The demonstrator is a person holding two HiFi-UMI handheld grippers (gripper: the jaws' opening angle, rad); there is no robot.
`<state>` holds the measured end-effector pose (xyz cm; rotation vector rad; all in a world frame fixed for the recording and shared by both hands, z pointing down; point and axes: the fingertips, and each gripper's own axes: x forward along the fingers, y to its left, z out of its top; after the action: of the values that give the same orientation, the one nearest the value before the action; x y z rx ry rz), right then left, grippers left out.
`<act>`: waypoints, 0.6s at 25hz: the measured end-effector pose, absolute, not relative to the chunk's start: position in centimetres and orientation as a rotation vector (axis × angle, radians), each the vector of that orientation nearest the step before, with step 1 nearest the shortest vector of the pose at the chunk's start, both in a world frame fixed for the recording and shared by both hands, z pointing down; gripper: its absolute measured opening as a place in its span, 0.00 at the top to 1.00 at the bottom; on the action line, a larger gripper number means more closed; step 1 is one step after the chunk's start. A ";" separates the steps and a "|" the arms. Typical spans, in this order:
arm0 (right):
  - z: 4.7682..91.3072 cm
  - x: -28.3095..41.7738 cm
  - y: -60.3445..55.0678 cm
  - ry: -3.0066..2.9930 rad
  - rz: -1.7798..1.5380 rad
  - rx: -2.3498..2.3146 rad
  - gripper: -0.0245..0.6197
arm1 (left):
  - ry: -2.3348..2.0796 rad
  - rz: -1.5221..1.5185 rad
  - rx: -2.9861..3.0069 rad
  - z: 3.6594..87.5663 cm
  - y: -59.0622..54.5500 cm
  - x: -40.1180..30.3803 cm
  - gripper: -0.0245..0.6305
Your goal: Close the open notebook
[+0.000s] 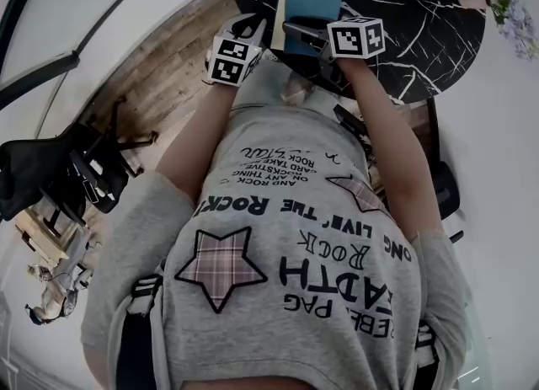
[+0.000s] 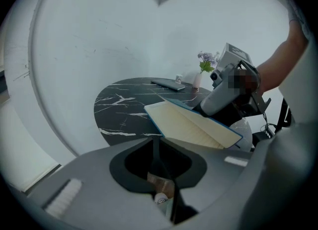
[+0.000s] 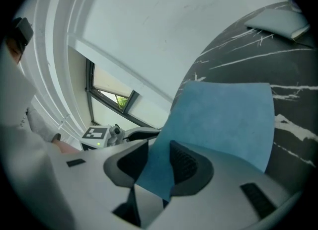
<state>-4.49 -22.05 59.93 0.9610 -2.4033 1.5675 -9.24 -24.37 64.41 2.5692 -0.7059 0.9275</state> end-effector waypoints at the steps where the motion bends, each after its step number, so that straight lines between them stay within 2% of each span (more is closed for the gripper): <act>1: 60.3 -4.7 -22.1 -2.387 1.570 0.958 0.74 | -0.719 0.930 2.566 64.4 -24.5 -9.6 0.91; 15: 64.3 -5.8 -21.6 -2.156 1.432 0.941 0.75 | -0.798 0.883 2.545 63.7 -26.2 -10.9 0.91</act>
<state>-5.80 -21.63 64.32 0.9407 -2.1557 1.4319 -10.88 -26.21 63.65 2.5445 -0.7978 0.8832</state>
